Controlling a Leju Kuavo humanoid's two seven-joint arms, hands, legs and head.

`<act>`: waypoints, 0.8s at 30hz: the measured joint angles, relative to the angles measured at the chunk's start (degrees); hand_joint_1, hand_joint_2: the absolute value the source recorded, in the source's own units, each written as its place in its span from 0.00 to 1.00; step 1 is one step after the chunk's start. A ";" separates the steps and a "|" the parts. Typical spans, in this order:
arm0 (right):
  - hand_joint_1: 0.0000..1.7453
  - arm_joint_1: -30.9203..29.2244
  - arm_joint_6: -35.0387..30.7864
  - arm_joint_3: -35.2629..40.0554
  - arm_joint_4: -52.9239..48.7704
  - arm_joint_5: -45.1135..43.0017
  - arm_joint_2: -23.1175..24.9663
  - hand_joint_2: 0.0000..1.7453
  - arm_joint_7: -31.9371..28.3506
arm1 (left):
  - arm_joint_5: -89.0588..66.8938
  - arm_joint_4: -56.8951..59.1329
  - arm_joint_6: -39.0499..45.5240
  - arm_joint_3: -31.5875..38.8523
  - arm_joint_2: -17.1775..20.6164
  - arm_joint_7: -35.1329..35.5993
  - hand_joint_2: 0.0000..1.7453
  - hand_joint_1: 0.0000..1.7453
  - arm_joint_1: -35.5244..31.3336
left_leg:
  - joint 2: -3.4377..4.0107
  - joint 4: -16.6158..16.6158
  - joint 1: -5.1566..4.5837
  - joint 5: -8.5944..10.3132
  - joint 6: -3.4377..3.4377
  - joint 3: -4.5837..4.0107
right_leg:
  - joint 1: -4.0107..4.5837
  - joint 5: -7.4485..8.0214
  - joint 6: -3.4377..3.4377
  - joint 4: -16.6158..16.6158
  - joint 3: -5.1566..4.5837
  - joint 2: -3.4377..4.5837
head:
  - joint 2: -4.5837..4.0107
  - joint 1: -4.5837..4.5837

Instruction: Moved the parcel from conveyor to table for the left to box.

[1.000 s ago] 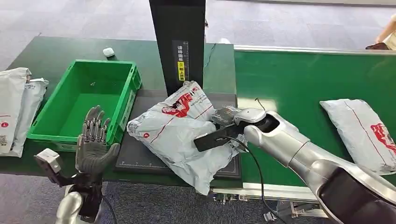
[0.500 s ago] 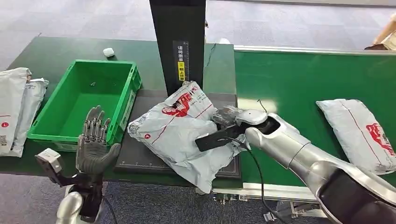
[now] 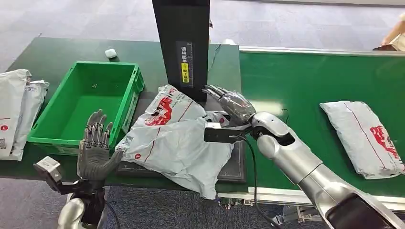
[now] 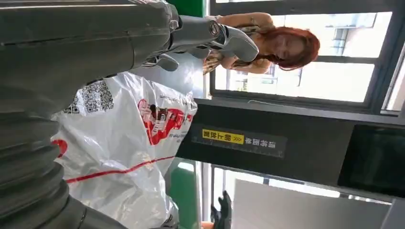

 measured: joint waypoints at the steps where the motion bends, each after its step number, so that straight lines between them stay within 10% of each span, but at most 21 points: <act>1: 0.00 0.35 -0.20 -0.68 -0.31 0.00 0.07 1.00 -0.49 | 0.00 0.00 0.00 0.00 0.02 -0.02 1.00 0.00 0.13 | 0.00 0.00 0.00 0.00 0.00 0.00 | -0.01 0.00 0.00 0.00 0.00 0.00 | 0.00 0.00; 24: 0.00 7.06 -1.59 -22.17 -7.34 -32.73 7.06 1.00 -6.74 | -0.56 -0.20 1.59 -0.13 -0.24 -0.61 1.00 0.00 1.25 | 0.03 0.01 0.00 -0.01 0.02 -0.01 | -0.01 0.00 0.01 0.00 -0.04 0.02 | 0.00 -0.02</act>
